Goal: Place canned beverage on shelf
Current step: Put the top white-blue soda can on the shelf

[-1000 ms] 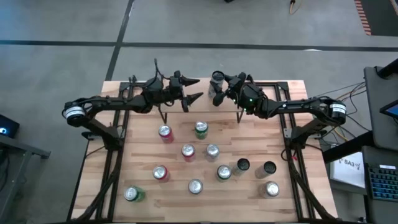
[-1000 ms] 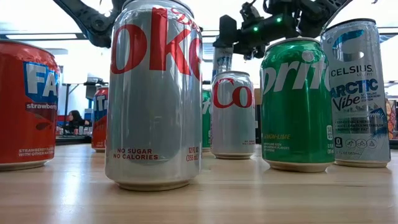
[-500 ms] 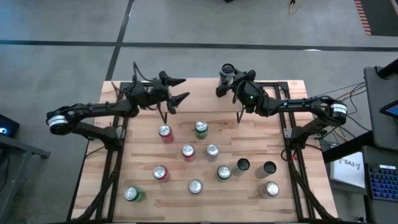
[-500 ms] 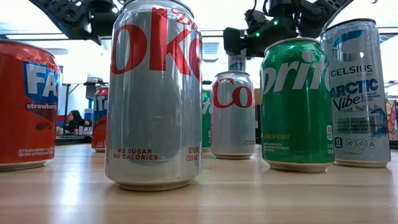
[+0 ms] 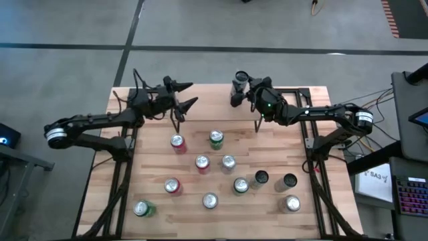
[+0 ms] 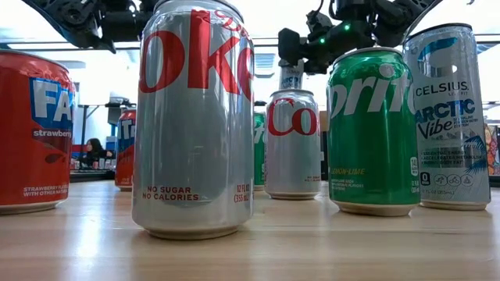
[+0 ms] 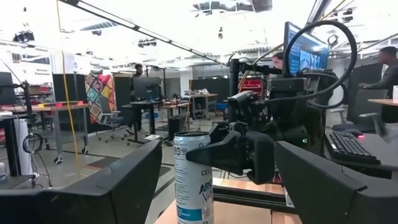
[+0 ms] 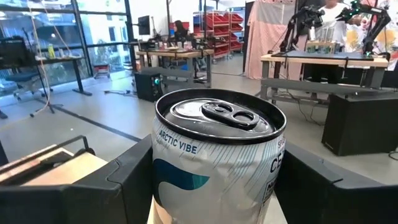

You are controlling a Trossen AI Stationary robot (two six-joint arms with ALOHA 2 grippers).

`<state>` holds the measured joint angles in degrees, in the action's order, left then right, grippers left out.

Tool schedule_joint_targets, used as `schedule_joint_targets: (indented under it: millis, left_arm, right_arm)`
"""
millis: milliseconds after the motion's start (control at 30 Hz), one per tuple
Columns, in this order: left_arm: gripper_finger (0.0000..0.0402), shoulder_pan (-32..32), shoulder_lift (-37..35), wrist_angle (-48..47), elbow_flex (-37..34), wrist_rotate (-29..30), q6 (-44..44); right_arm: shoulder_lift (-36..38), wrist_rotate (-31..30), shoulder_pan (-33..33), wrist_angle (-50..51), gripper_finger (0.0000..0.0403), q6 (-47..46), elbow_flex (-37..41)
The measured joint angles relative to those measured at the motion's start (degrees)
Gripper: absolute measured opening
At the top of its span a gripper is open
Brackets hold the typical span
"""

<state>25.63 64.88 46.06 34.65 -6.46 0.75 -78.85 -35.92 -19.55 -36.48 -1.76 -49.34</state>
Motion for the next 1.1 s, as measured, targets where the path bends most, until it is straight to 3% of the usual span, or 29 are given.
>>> schedule_joint_targets:
  millis: [367, 767, 1100]
  left_arm:
    - [0.0299, 0.0, 0.8, 0.3, 0.2, 0.0, 0.0]
    - [0.0299, 0.0, 0.8, 0.2, 0.2, 0.0, 0.0]
    - [0.0299, 0.0, 0.8, 0.0, 0.2, 0.0, 0.2]
  right_arm:
    - [0.0, 0.0, 0.0, 2.0, 0.0251, 1.0, 0.0]
    - [0.1, 0.0, 0.0, 2.7, 0.0316, 1.4, -0.2]
    - [1.8, 0.2, 0.2, 3.3, 0.0318, 1.8, -0.2]
